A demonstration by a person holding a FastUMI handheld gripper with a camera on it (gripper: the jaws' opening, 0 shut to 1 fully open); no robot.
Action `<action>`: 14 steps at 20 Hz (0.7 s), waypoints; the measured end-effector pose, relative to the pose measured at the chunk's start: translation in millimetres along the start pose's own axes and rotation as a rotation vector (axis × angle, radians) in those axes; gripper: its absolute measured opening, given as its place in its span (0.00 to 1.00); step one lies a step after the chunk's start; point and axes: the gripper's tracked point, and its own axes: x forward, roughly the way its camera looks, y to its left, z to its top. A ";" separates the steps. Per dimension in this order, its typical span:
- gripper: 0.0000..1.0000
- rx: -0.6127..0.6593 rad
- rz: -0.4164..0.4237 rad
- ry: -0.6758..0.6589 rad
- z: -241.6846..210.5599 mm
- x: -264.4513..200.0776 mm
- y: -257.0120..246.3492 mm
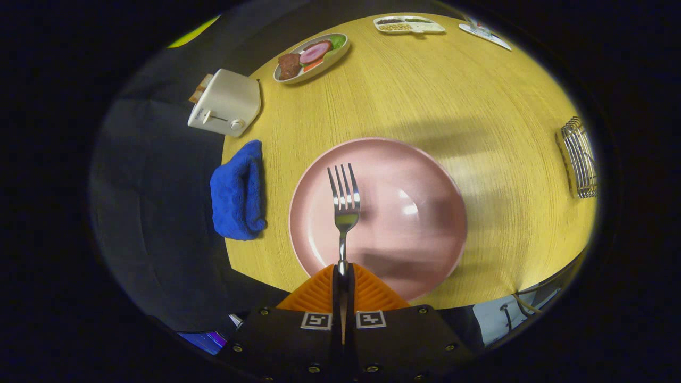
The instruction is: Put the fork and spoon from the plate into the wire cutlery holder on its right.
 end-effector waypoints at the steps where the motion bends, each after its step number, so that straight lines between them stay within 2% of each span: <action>1: 0.03 0.011 0.007 -0.015 4.0 -7.1 -1.5; 8: 0.02 0.107 0.034 -0.137 32.5 -58.9 -24.5; 14: 0.03 0.217 0.015 -0.246 56.1 -101.5 -72.5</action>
